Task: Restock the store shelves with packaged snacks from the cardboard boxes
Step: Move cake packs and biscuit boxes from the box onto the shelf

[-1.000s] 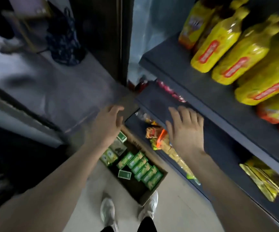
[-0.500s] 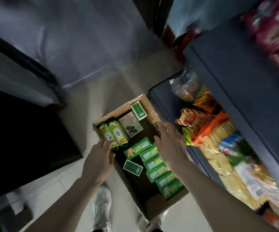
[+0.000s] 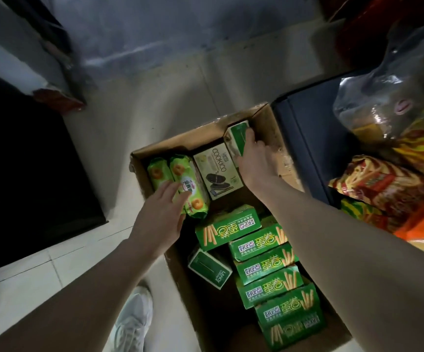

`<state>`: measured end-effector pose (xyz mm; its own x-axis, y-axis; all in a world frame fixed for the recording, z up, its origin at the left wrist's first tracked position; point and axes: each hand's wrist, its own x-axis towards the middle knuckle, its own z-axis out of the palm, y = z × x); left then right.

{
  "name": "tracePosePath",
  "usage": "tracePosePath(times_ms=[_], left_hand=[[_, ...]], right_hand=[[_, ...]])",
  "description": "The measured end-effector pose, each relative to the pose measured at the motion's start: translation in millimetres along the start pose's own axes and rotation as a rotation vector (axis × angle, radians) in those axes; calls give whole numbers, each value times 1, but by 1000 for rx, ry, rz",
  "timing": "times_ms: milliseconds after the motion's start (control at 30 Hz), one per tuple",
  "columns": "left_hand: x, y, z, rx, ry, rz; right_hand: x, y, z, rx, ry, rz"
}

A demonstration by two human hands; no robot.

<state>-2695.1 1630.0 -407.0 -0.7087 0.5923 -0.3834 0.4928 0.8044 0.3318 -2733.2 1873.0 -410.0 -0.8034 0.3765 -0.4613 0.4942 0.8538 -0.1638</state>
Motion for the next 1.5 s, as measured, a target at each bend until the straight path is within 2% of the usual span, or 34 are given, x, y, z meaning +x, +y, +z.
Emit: tracePosePath(times_ms=[100, 200, 300, 400, 467, 500, 567, 633, 700, 733, 833, 900, 1000, 1100, 1200, 1333, 1500], left_hand=[[-1, -4, 5, 49, -9, 31], [-3, -5, -1, -5, -84, 17], [7, 1, -22, -230, -181, -68], [21, 16, -57, -421, -149, -166], [28, 30, -81, -592, -137, -232], [31, 36, -93, -760, -153, -256], [37, 44, -109, -1083, -239, -304], [37, 45, -114, -1202, -345, -356], [33, 37, -103, -1179, -342, -457], [31, 31, -95, -1076, -284, -489], [25, 12, -68, -454, -4, -457], [19, 7, -56, -284, 126, -431], [12, 6, -43, -208, 222, -349], [12, 0, -32, -212, 267, -345], [10, -4, -28, -186, 288, -312], [9, -3, -30, -184, 279, -306], [13, 2, -44, -236, 195, -341]], right_hand=[[5, 0, 11, 89, 1, 70], [-7, 4, 4, 225, 52, 90], [-29, 13, -22, 302, 166, 52], [-47, 23, -55, 446, 224, 13], [-53, 26, -75, 614, 116, -10], [-56, 24, -83, 734, 14, -10], [-59, 17, -93, 884, -231, 23], [-58, 10, -91, 922, -393, 33], [-54, 5, -78, 942, -476, 64], [-50, 5, -70, 899, -486, 72], [-31, 12, -34, 501, -403, 70], [-18, 14, -5, 340, -372, 133], [-1, 8, 33, 297, -339, 190], [13, 3, 65, 307, -375, 225], [18, 3, 88, 435, -369, 273], [12, 10, 84, 694, -339, 378], [-17, 18, 54, 704, -322, 324]])
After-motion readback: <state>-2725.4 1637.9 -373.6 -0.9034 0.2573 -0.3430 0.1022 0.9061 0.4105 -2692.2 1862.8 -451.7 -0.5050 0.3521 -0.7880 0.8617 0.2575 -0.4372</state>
